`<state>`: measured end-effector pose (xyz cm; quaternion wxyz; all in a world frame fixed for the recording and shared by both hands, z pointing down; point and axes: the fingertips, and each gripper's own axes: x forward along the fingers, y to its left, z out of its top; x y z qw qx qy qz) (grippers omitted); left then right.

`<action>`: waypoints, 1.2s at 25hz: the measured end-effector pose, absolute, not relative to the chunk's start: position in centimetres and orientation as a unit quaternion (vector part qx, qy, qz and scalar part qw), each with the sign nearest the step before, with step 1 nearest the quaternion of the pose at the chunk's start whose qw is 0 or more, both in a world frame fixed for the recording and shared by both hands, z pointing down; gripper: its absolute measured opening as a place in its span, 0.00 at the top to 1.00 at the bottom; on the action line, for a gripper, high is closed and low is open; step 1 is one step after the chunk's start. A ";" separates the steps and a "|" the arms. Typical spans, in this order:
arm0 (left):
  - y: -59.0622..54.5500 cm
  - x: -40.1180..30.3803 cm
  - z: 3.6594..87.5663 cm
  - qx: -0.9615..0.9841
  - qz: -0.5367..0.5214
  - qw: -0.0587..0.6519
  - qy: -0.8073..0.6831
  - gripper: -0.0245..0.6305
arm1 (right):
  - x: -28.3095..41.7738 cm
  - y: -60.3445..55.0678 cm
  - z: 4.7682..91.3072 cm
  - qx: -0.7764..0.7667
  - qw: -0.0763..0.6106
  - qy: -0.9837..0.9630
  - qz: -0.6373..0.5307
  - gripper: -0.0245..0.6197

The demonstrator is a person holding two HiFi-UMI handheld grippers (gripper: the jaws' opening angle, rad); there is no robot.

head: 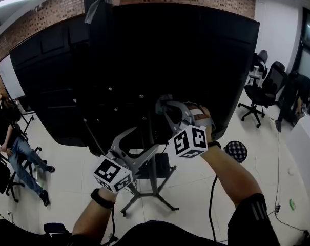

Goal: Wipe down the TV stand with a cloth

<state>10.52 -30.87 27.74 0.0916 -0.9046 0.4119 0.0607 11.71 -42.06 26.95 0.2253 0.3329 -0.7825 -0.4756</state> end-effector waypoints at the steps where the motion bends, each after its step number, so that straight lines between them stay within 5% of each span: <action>1: -31.0 10.7 27.8 -0.906 0.061 0.091 0.410 0.46 | 12.2 -42.2 27.0 0.336 0.228 -0.779 -0.477 0.90; 21: -31.4 17.0 28.0 -0.934 0.066 0.086 0.339 0.46 | 25.6 -45.2 28.6 0.435 0.284 -0.750 -0.409 0.90; 30: -30.3 13.7 27.0 -0.933 0.077 0.093 0.340 0.46 | 22.5 -42.0 25.1 0.435 0.226 -0.772 -0.405 0.90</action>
